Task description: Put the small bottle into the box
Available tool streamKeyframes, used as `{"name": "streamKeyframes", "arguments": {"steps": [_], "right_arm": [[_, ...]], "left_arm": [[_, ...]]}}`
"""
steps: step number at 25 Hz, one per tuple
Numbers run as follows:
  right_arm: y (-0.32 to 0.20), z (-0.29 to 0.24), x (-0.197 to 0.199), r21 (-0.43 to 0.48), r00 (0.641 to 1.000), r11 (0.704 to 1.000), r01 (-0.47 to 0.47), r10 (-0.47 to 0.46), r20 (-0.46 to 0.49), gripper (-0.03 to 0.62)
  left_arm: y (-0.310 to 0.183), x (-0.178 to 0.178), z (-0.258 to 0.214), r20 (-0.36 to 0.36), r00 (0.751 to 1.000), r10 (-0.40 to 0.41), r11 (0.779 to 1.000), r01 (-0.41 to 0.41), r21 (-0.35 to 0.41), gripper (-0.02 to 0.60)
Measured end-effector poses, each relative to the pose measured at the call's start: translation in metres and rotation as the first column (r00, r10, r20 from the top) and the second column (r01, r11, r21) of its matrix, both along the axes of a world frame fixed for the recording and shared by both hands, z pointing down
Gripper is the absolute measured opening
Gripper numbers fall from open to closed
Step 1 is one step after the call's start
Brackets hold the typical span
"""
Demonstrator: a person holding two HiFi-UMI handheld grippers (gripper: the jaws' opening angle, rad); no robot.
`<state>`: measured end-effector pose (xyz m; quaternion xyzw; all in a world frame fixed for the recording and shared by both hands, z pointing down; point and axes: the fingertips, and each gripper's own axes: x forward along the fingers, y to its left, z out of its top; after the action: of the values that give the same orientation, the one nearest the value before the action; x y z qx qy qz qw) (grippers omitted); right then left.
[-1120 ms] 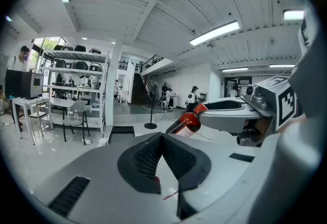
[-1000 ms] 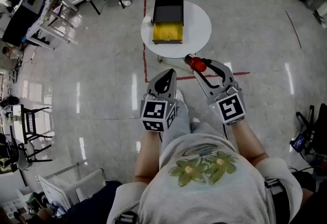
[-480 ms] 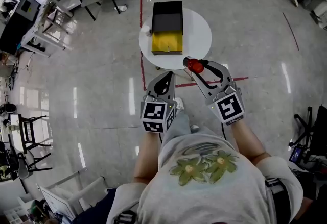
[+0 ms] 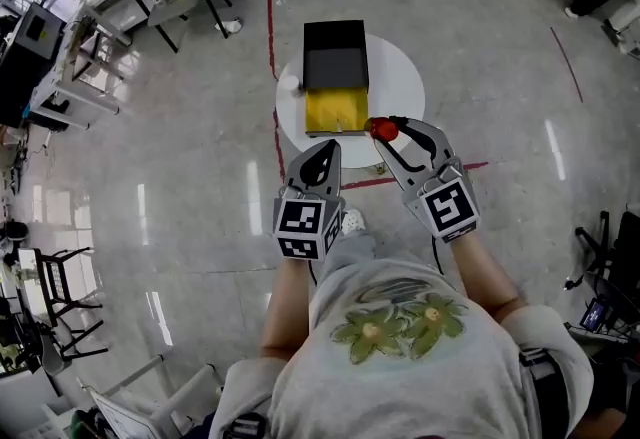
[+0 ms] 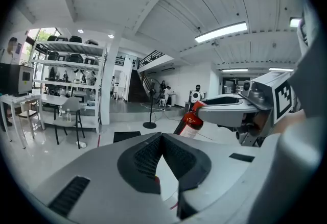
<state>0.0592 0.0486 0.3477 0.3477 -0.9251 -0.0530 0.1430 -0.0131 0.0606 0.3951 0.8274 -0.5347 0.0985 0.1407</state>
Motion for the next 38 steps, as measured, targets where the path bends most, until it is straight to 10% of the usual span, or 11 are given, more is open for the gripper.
{"name": "streamKeyframes", "arguments": {"steps": [38], "right_arm": [[-0.156, 0.091, -0.07, -0.174, 0.999, 0.984, -0.022, 0.014, -0.045, 0.147]], "left_arm": [[-0.151, -0.076, 0.061, -0.008, 1.0, 0.028, 0.992, -0.029, -0.119, 0.0]]}}
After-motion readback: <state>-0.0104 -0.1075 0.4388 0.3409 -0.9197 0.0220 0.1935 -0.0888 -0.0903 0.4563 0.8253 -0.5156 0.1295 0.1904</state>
